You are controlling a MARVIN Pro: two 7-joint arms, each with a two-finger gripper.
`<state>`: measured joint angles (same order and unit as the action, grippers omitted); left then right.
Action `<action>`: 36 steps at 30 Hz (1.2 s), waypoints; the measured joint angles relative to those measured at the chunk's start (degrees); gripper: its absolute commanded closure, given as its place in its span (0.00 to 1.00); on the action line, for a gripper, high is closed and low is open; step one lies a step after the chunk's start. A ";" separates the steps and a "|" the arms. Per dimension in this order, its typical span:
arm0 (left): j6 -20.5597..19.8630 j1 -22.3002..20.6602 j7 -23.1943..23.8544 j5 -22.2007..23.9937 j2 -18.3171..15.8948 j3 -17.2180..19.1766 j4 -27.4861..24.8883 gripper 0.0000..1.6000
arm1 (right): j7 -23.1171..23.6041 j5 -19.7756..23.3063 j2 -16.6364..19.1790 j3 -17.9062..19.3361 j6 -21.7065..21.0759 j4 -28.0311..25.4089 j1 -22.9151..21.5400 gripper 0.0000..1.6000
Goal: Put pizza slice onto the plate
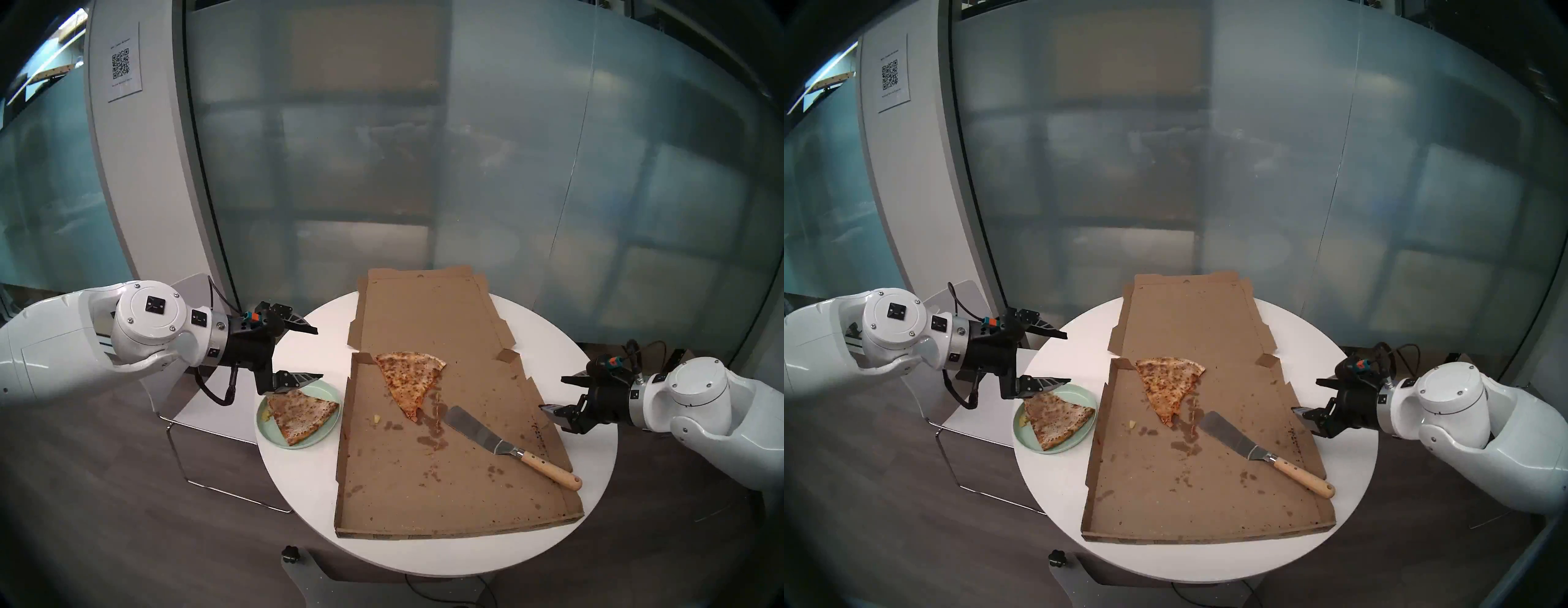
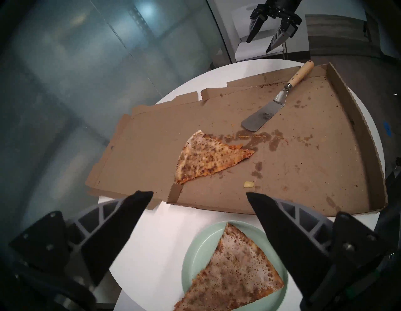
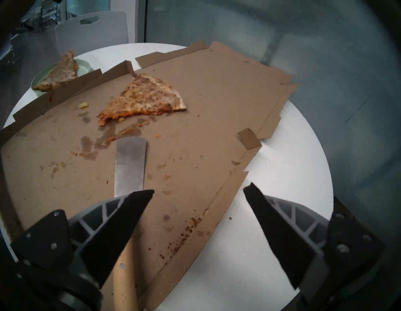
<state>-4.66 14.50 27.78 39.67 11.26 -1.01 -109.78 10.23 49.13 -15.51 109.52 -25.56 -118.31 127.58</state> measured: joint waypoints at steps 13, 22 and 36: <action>-0.02 -1.04 0.70 0.50 -0.69 0.90 -0.62 0.00 | 5.98 -4.42 -8.91 12.79 -2.88 -3.33 6.01 0.00; -0.15 -1.29 1.84 0.61 -0.36 0.96 -0.42 0.00 | 14.10 -8.81 -15.53 21.87 -3.42 -6.47 11.79 0.00; -0.88 -1.44 2.11 0.66 0.23 0.96 0.29 0.00 | 20.13 -11.77 -20.64 26.26 -1.57 -7.91 15.18 0.00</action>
<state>-5.54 13.07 29.89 40.33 11.49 -0.05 -109.49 30.36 37.36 -36.15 135.78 -27.13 -126.22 142.76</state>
